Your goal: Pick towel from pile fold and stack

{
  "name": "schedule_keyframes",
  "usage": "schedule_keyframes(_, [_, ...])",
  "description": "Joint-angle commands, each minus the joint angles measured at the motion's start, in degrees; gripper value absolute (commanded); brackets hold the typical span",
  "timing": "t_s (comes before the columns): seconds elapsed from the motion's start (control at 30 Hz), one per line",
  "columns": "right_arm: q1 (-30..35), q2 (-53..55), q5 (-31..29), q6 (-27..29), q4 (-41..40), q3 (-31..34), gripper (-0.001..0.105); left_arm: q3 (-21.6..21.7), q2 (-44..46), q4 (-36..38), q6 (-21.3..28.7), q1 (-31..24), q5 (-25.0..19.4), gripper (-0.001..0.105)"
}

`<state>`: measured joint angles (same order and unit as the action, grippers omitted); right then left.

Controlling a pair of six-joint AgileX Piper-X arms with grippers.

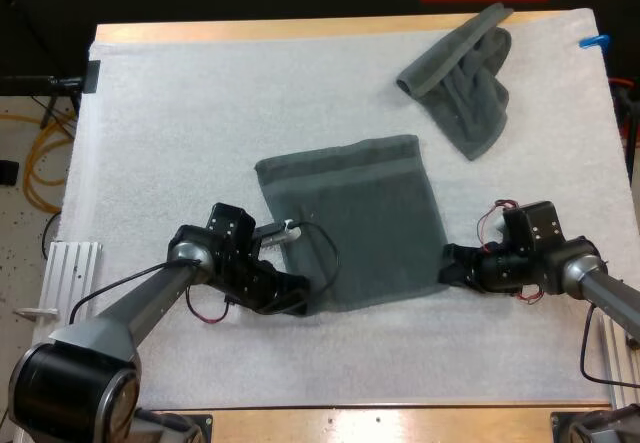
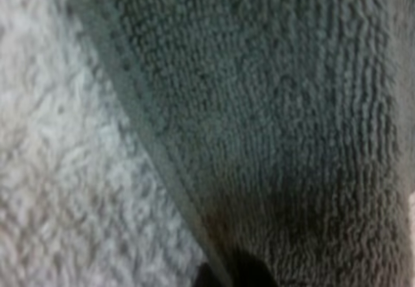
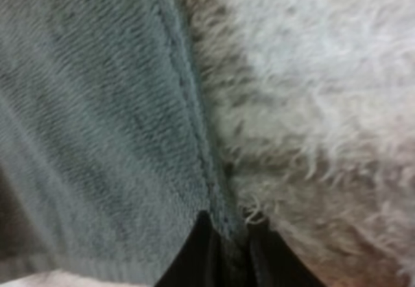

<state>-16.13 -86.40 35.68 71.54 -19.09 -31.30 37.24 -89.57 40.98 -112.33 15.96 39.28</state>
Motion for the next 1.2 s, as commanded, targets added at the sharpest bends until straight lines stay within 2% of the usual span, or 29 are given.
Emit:
schedule_keyframes(0.0, [-0.1,0.6,1.6,0.8,-0.3,0.2,0.000,-0.3,1.3,2.1,1.3,0.3,-0.9,0.000])
schedule_keyframes(0.07, [-0.2,2.7,1.6,1.2,-1.0,0.2,0.000,-0.3,4.0,5.2,3.4,0.3,-0.9,0.000])
schedule_keyframes(0.2, [-0.2,8.3,1.6,1.2,-3.3,0.2,0.000,-0.3,9.5,9.9,4.6,0.3,-1.0,0.000])
schedule_keyframes(0.43, [-0.2,21.0,1.6,2.0,-15.6,0.2,0.000,-0.6,22.2,21.1,6.6,0.3,-0.8,0.000])
schedule_keyframes(0.6, [-0.2,28.7,1.6,1.9,-21.2,0.2,0.000,-2.7,28.1,21.9,6.3,0.3,-0.4,0.000])
schedule_keyframes(0.7, [-0.2,30.2,1.5,-0.9,-19.3,0.2,0.000,-3.8,28.6,18.8,4.3,0.1,0.0,0.000])
schedule_keyframes(0.8, [-0.2,28.4,2.1,-6.3,-14.7,0.2,0.000,-4.3,27.8,11.2,0.9,-1.1,0.1,0.000])
schedule_keyframes(0.97, [-0.2,20.8,4.2,-15.9,0.2,0.1,0.000,-4.3,24.0,-6.0,-8.7,-5.2,0.4,0.000])
schedule_keyframes(1.17, [-0.1,9.8,4.8,-23.6,14.7,-2.3,0.000,-4.3,17.4,-16.8,-12.4,-8.6,2.2,0.000])
